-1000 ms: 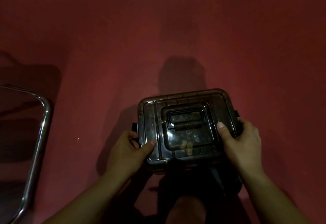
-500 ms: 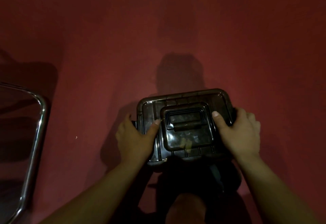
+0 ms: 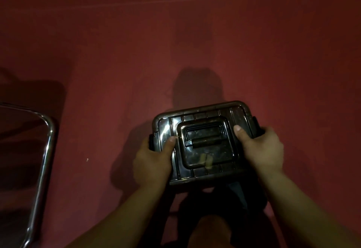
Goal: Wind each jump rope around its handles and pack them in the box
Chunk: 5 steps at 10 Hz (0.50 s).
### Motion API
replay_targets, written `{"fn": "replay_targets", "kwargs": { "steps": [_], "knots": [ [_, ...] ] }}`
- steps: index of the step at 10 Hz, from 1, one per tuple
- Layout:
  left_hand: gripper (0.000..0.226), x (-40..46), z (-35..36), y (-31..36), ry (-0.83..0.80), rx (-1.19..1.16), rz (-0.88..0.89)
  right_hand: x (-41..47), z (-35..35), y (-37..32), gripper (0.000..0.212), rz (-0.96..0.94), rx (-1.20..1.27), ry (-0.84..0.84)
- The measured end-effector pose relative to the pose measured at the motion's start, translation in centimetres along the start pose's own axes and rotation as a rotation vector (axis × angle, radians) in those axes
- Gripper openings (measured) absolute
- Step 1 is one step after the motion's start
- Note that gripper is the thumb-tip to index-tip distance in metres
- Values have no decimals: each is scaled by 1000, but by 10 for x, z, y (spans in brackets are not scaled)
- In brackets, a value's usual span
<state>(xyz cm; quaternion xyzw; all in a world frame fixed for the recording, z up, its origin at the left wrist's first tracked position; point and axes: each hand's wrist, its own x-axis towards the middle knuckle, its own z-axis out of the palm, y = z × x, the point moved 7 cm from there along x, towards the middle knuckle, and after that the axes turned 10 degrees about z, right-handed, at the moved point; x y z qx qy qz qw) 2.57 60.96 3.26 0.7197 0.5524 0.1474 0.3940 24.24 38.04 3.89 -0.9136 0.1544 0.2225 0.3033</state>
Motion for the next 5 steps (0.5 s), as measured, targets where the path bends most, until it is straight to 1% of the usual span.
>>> {"fn": "replay_targets", "kwargs": {
  "steps": [1,2,3,4,5],
  "knots": [
    [49,-1,-7,9,16,165,103,-18,-8,-10,57,-151,-180,251],
    [46,2,-8,9,13,177,98,-15,-8,-10,59,-163,-215,290],
    [46,-4,-5,13,8,167,103,-13,-8,-7,63,-153,-195,282],
    [54,-11,-1,25,33,129,204,-8,-6,-3,56,-121,-42,110],
    [76,-19,7,62,-10,176,349,-10,-16,1,48,-168,138,-37]
  ]
}}
